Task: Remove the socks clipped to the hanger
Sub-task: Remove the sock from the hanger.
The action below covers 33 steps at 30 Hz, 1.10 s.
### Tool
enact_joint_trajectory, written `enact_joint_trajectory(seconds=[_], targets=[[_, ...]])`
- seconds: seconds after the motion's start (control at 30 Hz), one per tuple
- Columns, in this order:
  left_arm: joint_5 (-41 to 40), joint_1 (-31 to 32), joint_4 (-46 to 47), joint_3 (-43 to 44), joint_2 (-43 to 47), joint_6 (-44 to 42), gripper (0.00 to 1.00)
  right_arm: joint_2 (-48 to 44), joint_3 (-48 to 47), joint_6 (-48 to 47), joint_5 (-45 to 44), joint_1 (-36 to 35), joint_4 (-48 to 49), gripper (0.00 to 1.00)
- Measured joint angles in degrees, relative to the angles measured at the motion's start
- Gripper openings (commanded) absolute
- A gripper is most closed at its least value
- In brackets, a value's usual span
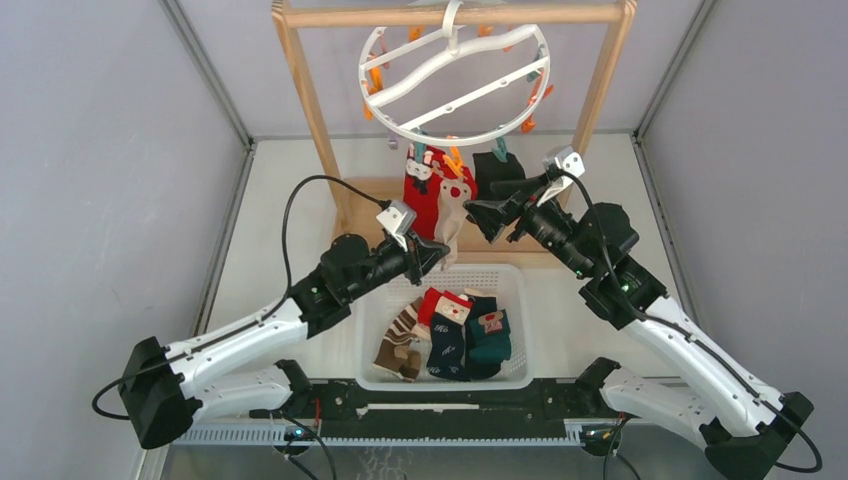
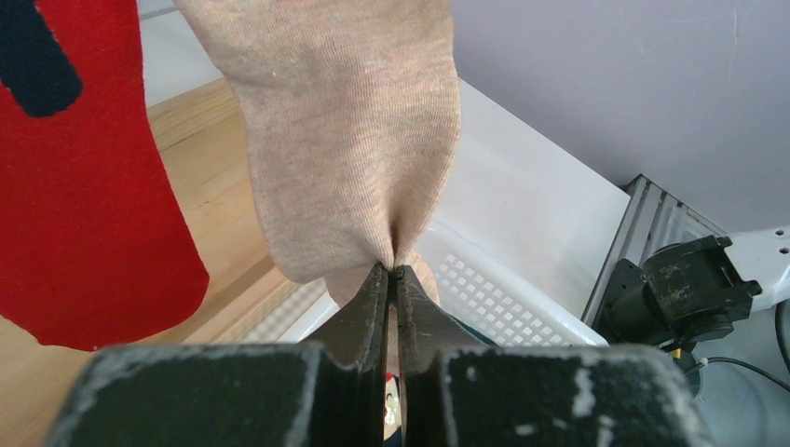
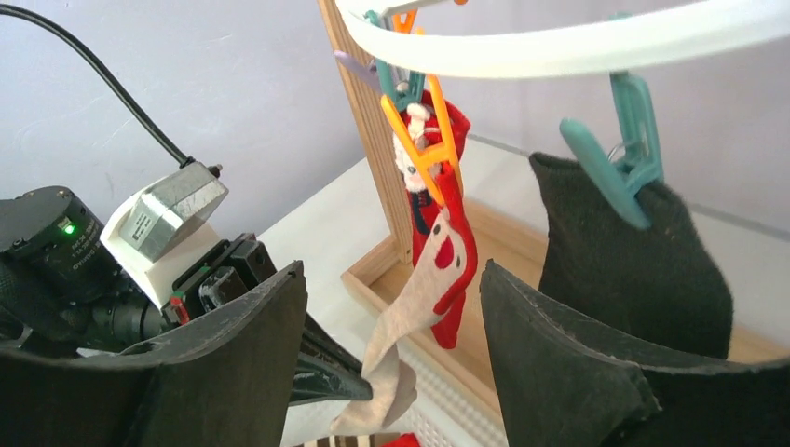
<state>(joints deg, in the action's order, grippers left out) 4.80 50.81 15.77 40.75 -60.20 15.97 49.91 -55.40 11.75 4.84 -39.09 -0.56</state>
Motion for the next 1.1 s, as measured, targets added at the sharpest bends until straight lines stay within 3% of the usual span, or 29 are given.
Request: enact_joint_trajectory(seconds=[0.37, 1.1], targets=[[0.4, -0.2, -0.1, 0.0, 1.0, 0.0, 0.08, 6.5, -2.0, -4.9, 1.8, 0.8, 5.5, 0.73], [1.6, -1.7, -1.7, 0.0, 3.7, 0.0, 0.08, 13.9, -6.1, -6.0, 1.2, 1.6, 10.7, 0.73]])
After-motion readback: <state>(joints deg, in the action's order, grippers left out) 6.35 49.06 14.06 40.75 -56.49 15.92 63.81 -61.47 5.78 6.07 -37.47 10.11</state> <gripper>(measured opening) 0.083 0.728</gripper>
